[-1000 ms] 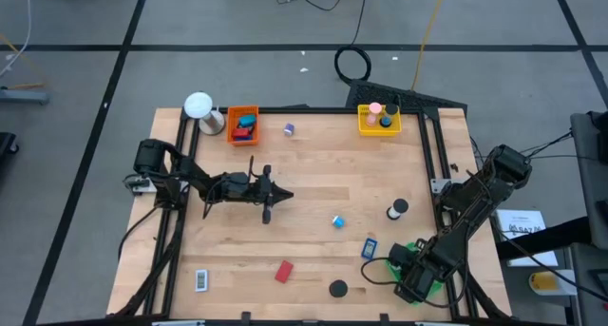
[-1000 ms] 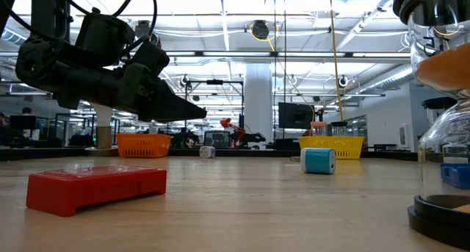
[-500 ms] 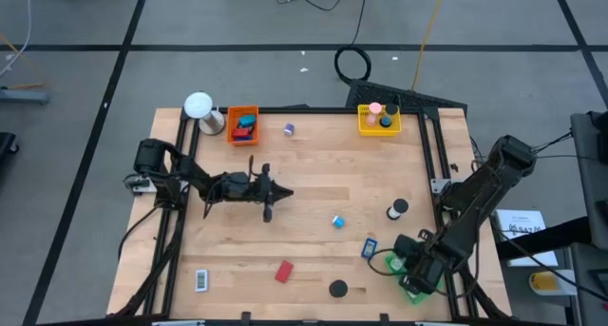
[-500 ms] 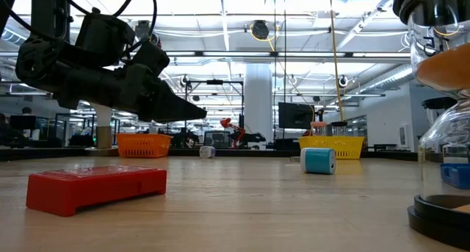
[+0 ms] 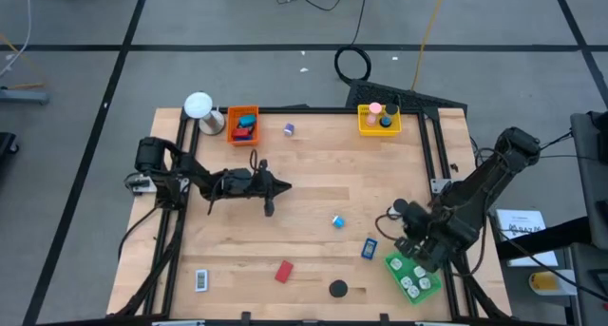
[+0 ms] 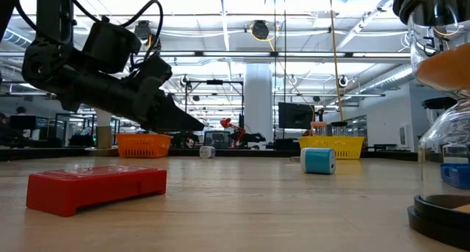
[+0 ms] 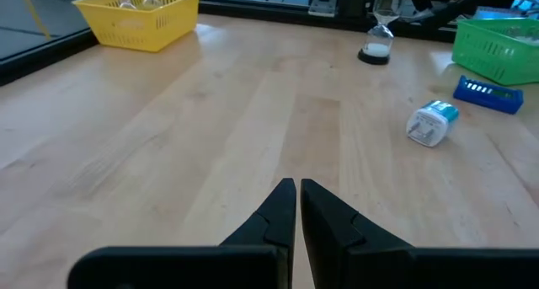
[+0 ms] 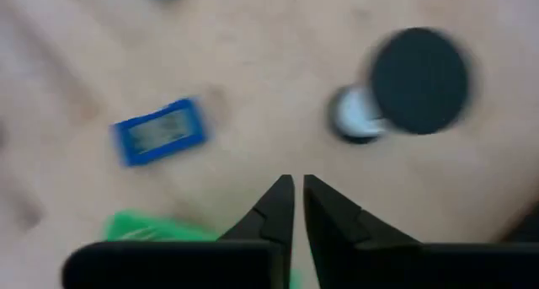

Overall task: Pick & Place Office items
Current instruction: Put the white hourglass into the yellow bin

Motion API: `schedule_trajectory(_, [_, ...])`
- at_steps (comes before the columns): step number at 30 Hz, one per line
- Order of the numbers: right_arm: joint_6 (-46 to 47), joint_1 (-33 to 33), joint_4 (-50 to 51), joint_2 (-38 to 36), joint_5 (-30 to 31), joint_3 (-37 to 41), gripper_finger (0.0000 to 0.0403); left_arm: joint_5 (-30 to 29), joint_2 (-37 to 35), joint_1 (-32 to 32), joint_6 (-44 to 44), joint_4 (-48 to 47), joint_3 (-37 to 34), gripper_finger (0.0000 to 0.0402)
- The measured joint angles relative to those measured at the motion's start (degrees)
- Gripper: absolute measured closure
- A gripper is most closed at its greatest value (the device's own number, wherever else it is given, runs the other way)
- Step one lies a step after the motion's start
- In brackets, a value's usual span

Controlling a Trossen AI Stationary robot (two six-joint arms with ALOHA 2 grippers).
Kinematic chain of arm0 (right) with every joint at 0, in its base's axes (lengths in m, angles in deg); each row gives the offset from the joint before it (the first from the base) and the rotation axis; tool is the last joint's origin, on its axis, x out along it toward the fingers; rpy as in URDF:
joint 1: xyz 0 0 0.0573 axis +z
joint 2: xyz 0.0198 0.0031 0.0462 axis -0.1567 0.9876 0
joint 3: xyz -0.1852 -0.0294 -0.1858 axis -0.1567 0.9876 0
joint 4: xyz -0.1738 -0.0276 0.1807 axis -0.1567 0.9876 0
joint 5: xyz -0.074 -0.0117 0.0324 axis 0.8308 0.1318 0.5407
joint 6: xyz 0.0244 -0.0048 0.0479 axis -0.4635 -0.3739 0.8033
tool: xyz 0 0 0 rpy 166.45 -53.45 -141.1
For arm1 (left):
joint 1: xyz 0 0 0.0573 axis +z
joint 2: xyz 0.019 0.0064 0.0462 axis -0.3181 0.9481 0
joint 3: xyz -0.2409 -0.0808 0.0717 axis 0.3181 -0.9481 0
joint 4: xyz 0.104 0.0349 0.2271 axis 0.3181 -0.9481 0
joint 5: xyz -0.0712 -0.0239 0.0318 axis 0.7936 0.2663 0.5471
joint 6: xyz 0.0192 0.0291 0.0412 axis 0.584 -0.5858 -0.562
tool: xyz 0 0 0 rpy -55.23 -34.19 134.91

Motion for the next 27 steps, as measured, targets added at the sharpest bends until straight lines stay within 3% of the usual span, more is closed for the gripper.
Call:
schedule_trajectory(6, [5.3, -1.8, 5.6, 0.0, -3.7, 0.0, 0.0299, 0.0, 0.0, -0.4, -0.3, 0.0, 0.0, 0.038])
schedule_trajectory(18, [10.4, -1.9, -0.9, 0.0, -3.3, 11.3, 0.015, 0.1, 0.0, -0.4, -0.3, 0.0, 0.0, 0.038])
schedule_trajectory(27, [5.9, -4.2, -3.3, 0.0, 5.1, 12.4, 0.0106, 0.1, 0.0, -0.4, -0.4, 0.0, 0.0, 0.038])
